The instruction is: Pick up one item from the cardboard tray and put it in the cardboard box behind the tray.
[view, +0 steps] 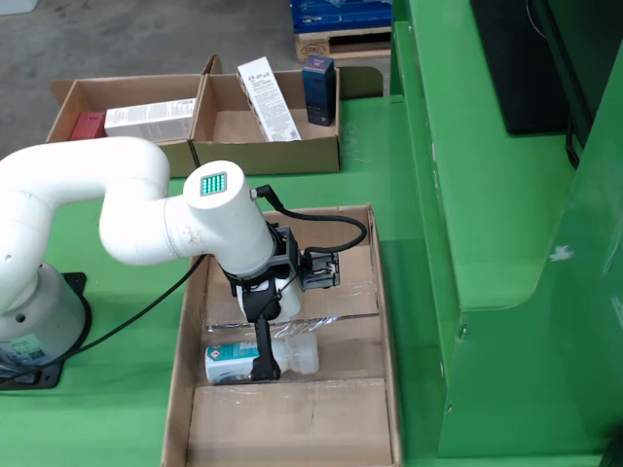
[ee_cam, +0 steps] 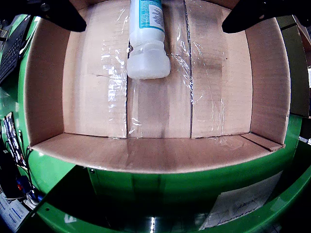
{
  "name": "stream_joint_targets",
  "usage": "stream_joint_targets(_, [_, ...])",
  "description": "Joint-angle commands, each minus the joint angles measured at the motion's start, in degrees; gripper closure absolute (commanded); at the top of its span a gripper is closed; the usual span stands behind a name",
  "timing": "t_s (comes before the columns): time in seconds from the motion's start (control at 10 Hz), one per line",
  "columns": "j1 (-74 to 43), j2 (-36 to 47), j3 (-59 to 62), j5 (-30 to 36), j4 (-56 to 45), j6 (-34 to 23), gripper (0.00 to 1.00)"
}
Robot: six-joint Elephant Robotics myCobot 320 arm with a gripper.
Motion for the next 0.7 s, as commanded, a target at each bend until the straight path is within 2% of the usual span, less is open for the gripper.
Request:
stream_joint_targets(0.0, [0.23, 0.78, -3.31, 0.5, 5.86, -0.33, 0.0])
stream_joint_targets(0.6, [1.66, 1.39, -13.75, -0.43, 14.05, 0.32, 0.0])
